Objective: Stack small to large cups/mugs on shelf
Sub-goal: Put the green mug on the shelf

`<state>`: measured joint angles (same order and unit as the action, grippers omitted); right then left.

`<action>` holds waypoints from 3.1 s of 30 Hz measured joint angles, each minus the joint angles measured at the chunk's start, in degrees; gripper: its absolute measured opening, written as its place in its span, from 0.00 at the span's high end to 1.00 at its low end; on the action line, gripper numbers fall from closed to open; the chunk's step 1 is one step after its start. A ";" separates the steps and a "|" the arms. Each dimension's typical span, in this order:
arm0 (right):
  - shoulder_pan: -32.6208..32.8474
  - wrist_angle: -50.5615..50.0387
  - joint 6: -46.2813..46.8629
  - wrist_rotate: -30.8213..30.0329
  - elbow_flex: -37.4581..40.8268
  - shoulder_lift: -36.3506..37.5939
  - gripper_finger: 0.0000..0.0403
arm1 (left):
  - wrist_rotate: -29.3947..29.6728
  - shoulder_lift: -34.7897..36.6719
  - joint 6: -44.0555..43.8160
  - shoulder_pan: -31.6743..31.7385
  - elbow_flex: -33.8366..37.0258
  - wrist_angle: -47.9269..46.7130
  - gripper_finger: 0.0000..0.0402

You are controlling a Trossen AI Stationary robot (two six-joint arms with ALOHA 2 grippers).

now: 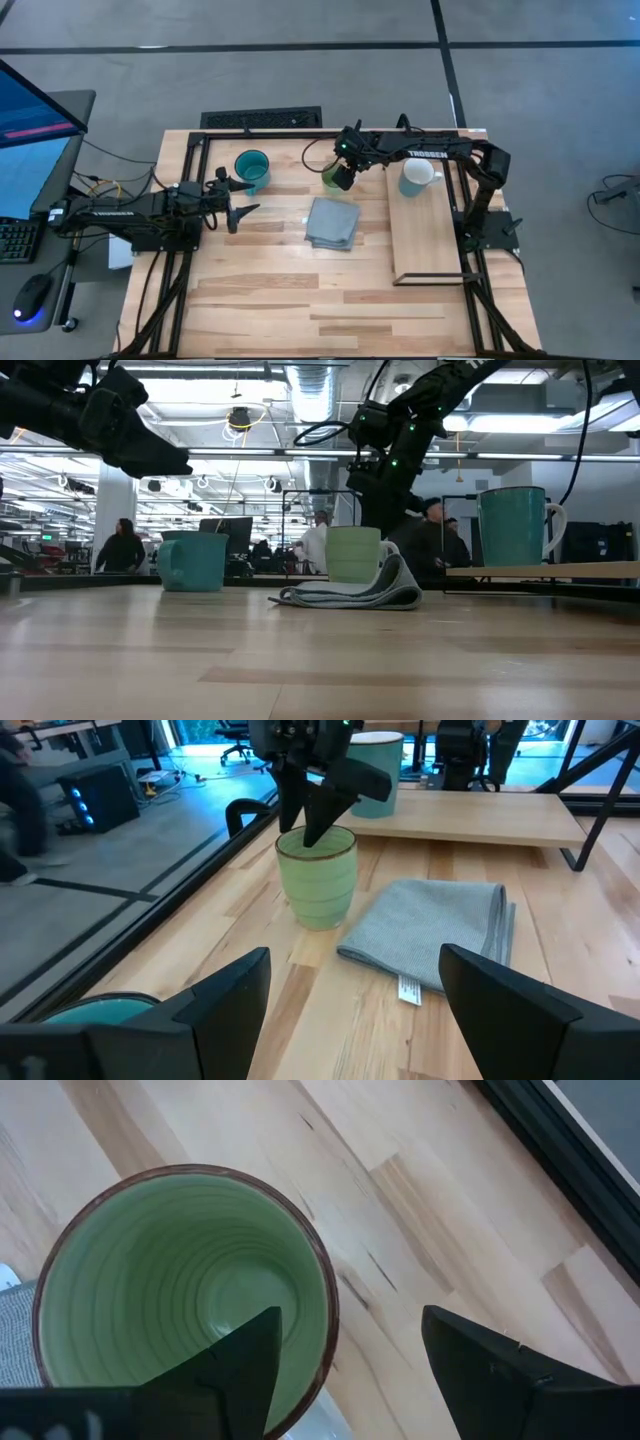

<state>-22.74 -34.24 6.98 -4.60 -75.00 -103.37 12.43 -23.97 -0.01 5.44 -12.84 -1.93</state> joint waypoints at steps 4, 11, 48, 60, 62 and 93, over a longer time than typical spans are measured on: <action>0.00 0.00 0.02 0.00 0.01 0.00 0.34 | -0.02 0.00 0.00 0.01 0.00 0.02 0.30; 0.15 -0.02 0.06 0.02 0.00 0.00 0.34 | -0.02 0.00 0.00 0.00 0.00 0.02 0.30; 0.11 0.11 -1.73 0.38 -0.07 -0.02 0.95 | -0.04 0.00 -0.22 0.00 0.00 -0.44 0.30; 0.11 0.04 -1.00 1.23 -0.11 0.00 0.95 | -0.07 0.02 -0.22 0.00 0.00 -0.66 0.30; 0.14 0.04 -1.02 1.54 -0.11 -0.02 0.95 | -0.05 0.02 -0.22 0.00 0.00 -0.72 0.30; 5.38 -18.55 -2.45 4.76 -11.81 -0.11 0.95 | -0.04 0.00 -0.22 0.00 0.00 -1.87 0.30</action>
<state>-17.36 -52.79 4.53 0.16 -86.81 -103.48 12.38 -23.97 -0.23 5.43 -12.84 -3.81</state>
